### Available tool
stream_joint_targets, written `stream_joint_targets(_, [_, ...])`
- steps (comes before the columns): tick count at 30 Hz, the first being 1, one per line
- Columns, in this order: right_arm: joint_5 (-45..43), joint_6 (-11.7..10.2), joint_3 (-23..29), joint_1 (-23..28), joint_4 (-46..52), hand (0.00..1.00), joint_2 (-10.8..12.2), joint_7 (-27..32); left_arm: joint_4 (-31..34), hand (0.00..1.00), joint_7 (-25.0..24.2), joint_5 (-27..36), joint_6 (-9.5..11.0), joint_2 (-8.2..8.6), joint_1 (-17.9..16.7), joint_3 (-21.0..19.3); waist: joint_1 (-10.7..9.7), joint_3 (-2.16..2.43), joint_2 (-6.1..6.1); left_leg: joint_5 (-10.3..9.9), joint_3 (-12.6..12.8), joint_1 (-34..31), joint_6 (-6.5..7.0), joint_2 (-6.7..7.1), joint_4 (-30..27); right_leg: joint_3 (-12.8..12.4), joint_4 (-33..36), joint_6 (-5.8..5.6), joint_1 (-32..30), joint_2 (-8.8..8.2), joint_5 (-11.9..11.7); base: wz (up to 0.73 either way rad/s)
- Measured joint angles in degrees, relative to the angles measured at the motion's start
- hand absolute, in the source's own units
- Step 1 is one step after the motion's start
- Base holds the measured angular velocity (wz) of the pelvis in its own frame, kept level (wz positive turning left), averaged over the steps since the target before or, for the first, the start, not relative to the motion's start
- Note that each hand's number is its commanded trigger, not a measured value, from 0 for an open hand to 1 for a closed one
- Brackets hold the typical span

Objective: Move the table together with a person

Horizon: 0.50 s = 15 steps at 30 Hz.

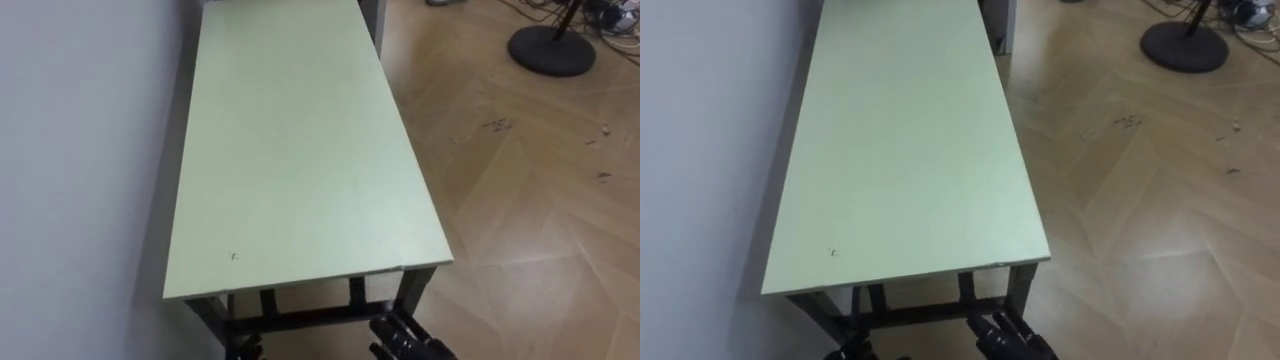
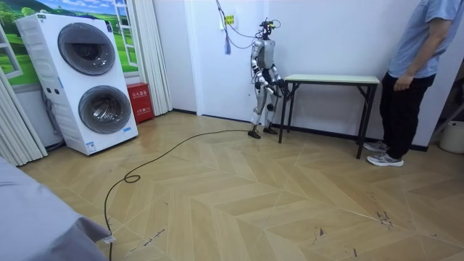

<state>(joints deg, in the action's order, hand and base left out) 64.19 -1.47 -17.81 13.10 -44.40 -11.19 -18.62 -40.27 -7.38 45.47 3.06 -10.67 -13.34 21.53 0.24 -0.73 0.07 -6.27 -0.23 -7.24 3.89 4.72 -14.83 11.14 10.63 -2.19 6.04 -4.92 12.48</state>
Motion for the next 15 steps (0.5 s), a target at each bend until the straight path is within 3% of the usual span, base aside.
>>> stream_joint_targets(7, [-3.56, -0.23, 2.62, -0.81, -11.98, 0.0, 0.11, 2.43, -9.95, 0.0, 0.04, -0.44, 1.32, 0.53, 1.24, -3.75, 0.12, 0.09, -0.67, -0.32, 0.14, 1.34, -0.29, -0.03, 0.17, -0.23, -0.07, 0.01, 1.25, 0.0, -0.01, 0.0])
stream_joint_targets(13, [-8.02, 0.5, 5.43, -0.53, -19.37, 0.0, 0.66, 4.15, -15.08, 0.0, 2.19, -2.79, 1.12, 1.05, -2.55, -8.67, 0.39, 0.2, -1.01, -0.18, 0.19, 1.23, -0.46, 0.02, 0.26, -0.03, -1.43, -0.08, 1.25, -0.03, 0.23, -0.03])
stream_joint_targets(15, [-8.59, 1.59, 6.28, -0.64, -22.65, 0.0, 1.63, 5.83, -17.32, 0.0, 3.45, -5.43, 1.15, 2.44, -2.23, -12.57, 1.21, 0.44, -1.42, 0.07, 0.63, 1.62, -0.44, 0.0, 0.33, -0.1, -1.78, -0.09, 1.52, 0.01, 0.25, 0.0])
